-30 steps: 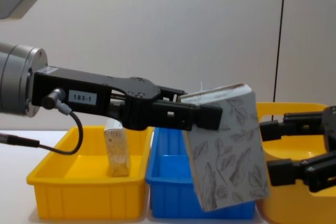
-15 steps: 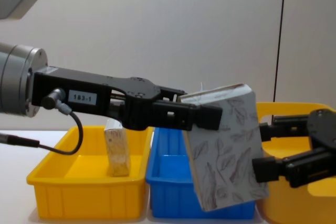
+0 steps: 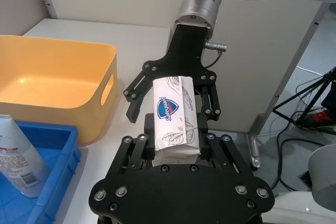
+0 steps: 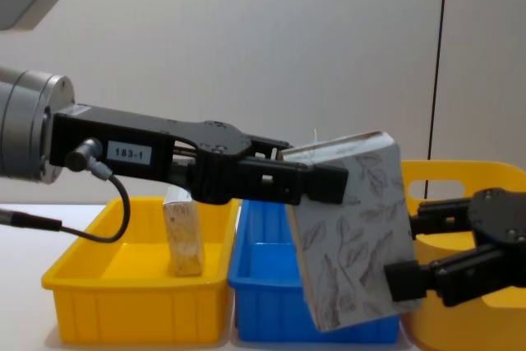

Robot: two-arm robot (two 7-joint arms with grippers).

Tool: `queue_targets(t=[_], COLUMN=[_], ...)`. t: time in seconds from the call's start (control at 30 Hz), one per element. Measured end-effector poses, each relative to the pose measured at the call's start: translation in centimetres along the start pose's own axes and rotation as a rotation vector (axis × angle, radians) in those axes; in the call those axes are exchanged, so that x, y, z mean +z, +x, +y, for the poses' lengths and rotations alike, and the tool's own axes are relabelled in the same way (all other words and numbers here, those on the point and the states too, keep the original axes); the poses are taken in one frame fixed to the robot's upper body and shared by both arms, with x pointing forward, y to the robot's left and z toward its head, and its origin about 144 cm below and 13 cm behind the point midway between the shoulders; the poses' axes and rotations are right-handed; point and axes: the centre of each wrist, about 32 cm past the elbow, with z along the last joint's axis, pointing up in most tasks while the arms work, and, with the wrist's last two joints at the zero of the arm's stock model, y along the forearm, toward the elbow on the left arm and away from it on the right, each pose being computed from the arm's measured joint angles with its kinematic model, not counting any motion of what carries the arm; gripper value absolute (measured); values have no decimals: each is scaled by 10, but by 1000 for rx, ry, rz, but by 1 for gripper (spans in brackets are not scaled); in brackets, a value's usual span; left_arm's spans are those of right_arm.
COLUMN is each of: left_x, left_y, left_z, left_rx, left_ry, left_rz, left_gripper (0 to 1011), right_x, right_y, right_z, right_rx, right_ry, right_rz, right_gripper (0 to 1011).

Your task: Bimanual collaborative sorting of washing and personal care products

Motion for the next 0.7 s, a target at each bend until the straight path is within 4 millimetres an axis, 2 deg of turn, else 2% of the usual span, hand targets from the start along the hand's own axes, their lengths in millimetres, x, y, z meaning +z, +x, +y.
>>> queue_targets(t=[0.7], left_x=[0], left_y=[0], left_z=[0], left_rx=[0], left_ry=[0], left_rz=[0], left_gripper=[392], right_x=[5], right_y=[4], right_z=[13], right_rx=[27], right_ry=[5], right_rz=[25], right_gripper=[1003])
